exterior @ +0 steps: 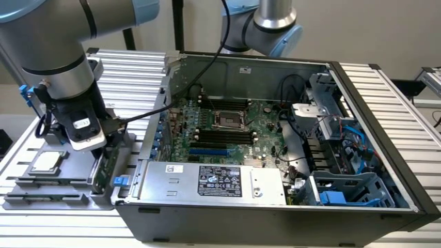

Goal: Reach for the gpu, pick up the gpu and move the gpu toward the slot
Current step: 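Pick up the gpu and move the gpu toward the slot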

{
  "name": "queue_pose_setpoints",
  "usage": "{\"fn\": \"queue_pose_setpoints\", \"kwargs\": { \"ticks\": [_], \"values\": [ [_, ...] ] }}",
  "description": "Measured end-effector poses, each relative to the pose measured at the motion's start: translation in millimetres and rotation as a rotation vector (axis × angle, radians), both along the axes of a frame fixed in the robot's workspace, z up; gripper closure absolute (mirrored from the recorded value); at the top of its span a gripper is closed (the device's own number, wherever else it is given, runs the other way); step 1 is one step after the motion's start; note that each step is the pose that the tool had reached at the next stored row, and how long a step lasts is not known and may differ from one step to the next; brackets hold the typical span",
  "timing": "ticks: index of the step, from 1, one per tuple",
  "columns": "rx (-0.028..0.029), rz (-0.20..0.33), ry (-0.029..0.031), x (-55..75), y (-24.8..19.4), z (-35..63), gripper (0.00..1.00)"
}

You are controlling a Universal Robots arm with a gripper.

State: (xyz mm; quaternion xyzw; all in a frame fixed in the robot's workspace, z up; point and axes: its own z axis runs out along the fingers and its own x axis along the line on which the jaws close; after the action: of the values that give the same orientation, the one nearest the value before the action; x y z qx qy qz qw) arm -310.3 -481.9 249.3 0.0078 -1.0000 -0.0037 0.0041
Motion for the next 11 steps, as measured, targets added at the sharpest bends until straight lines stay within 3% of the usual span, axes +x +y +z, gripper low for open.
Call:
{"fn": "queue_pose_setpoints", "kwargs": {
  "ticks": [5, 11],
  "values": [
    [0.0001, 0.0, 0.0083, 1.3, 0.0, 6.8, 0.73],
    [0.0, 0.0, 0.0239, 3.5, 0.0, 22.6, 0.73]
  ]
}}
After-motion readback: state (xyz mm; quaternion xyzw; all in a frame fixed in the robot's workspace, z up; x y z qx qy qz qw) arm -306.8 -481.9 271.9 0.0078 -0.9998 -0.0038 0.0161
